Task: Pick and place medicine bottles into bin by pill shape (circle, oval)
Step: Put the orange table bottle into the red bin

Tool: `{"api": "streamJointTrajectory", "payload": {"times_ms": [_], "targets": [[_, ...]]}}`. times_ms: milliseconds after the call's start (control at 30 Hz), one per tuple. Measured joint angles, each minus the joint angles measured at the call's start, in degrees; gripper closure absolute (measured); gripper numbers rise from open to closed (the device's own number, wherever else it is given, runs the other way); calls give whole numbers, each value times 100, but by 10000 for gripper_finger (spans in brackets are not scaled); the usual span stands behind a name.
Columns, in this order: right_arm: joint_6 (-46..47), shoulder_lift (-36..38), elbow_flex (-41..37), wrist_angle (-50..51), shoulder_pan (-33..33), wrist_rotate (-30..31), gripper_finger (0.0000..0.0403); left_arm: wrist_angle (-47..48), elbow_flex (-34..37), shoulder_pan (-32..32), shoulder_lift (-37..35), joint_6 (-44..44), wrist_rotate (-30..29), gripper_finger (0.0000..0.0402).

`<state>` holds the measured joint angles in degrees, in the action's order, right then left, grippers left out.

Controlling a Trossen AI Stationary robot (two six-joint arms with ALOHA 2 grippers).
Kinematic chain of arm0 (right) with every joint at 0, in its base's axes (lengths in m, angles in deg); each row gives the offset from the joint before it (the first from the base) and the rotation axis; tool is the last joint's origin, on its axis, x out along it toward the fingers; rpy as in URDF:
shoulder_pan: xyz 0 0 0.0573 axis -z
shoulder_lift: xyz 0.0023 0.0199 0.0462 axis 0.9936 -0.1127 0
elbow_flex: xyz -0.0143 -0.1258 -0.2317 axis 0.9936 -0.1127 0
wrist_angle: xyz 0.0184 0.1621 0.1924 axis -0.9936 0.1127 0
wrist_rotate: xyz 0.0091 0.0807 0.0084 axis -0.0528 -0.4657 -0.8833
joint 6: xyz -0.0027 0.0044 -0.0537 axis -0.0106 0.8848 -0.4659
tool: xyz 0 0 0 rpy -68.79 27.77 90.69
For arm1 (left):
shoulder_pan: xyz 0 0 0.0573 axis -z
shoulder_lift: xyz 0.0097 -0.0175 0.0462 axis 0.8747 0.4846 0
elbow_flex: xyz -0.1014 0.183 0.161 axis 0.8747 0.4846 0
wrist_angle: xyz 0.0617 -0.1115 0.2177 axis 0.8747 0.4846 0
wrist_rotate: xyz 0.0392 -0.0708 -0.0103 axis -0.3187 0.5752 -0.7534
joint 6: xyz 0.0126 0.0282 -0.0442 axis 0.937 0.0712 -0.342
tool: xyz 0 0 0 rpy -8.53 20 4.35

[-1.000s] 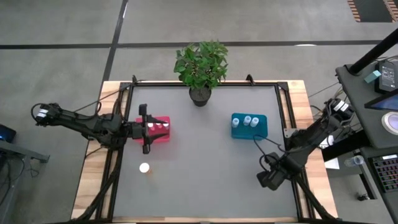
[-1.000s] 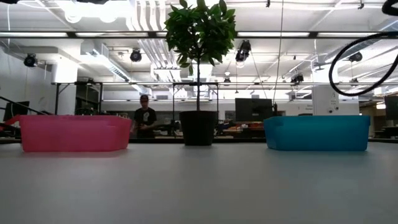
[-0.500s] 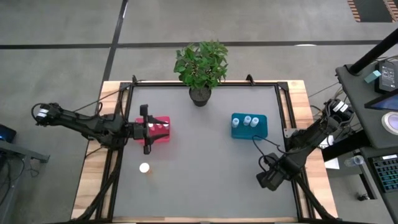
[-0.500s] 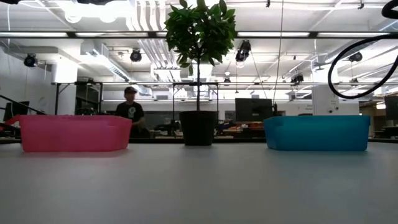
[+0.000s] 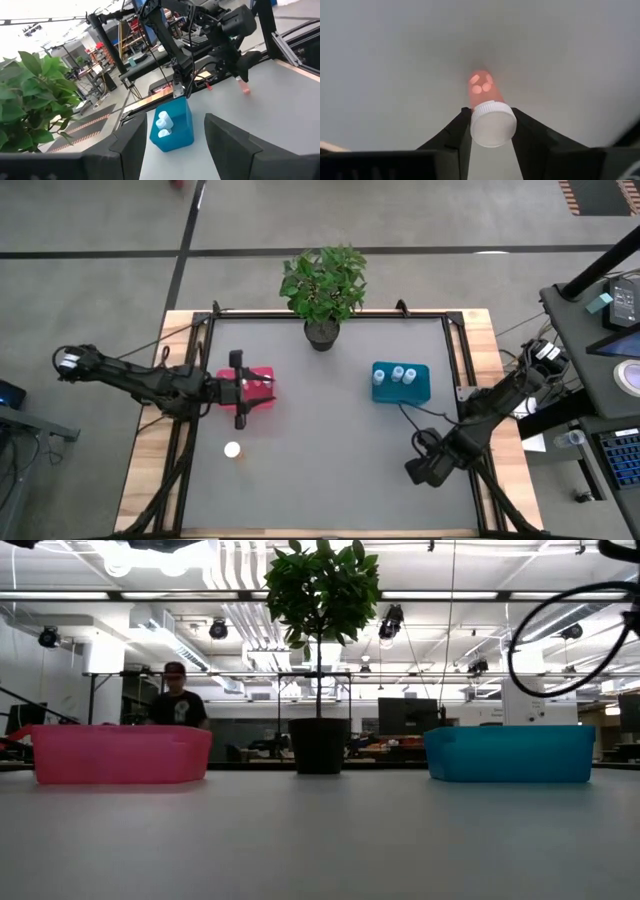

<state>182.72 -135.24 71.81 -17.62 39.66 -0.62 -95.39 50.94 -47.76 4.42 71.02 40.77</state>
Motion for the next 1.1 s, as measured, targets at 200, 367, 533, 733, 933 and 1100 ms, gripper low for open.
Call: {"api": "streamJointTrajectory", "payload": {"times_ms": [200, 367, 533, 733, 933, 1100], "targets": [[-856, 0, 0, -713, 421, 564, 297, -40, -2, 0, 204, -13, 0, 222], [-2106, 0, 0, -1517, 931, 956, 296, -153, -4, -2, 398, -178, 0, 222], [-3493, 0, 2, -2251, 1552, 1079, 296, -213, -13, -1, 572, -587, 0, 222], [-5217, 0, 2, -2831, 2246, 1081, 296, -228, -22, 0, 829, -1214, 1, 222], [-6776, -4, 2, -3394, 2838, 1145, 296, -11, 11, 0, 1115, -2370, 2, 222], [-7882, -51, 161, -3845, 3192, 1169, 296, 189, 13, 0, 1449, -3206, 7, 222]]}}
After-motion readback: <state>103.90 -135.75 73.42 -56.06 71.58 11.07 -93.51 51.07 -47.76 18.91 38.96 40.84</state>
